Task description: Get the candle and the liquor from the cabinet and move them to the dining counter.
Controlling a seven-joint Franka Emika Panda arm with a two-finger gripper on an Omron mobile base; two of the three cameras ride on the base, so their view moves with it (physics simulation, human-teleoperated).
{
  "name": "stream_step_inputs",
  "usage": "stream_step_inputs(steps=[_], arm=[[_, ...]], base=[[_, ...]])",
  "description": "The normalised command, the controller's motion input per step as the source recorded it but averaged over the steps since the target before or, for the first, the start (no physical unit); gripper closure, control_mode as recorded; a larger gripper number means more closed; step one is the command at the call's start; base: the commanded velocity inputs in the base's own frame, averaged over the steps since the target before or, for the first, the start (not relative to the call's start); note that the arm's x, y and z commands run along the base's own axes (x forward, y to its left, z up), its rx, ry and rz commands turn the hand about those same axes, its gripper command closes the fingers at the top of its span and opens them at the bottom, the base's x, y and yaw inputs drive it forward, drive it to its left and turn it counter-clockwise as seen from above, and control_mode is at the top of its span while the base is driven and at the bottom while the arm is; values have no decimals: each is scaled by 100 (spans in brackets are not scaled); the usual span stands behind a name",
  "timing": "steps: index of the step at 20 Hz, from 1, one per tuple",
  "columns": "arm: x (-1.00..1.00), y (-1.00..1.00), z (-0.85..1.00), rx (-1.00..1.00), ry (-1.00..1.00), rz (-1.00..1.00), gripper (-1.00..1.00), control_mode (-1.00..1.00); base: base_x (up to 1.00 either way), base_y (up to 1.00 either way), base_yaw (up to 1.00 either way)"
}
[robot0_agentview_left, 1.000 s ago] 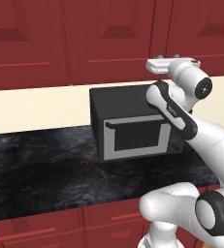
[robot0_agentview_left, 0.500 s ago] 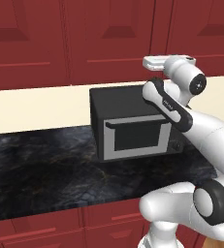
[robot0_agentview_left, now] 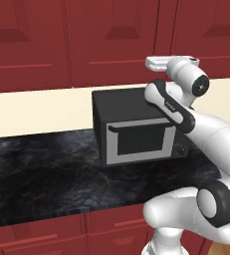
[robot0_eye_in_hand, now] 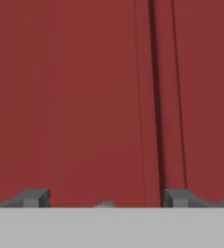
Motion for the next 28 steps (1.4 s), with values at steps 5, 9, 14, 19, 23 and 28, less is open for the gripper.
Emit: stream_step_inputs(steps=[5, 9, 14, 19, 23, 28], arm=[[10, 1, -6, 0, 5, 0, 100, -100], [0, 0, 0, 0, 0, 0, 100, -100], [-9, 1, 0, 0, 0, 0, 100, -100], [-47, 16, 0, 0, 0, 0, 100, -100], [-56, 27, 0, 0, 0, 0, 100, -100], [-59, 34, 0, 0, 0, 1, 100, -100]], base=[[0, 0, 0], [0, 0, 0], [0, 0, 0], [0, 0, 0], [0, 0, 0], [0, 0, 0]])
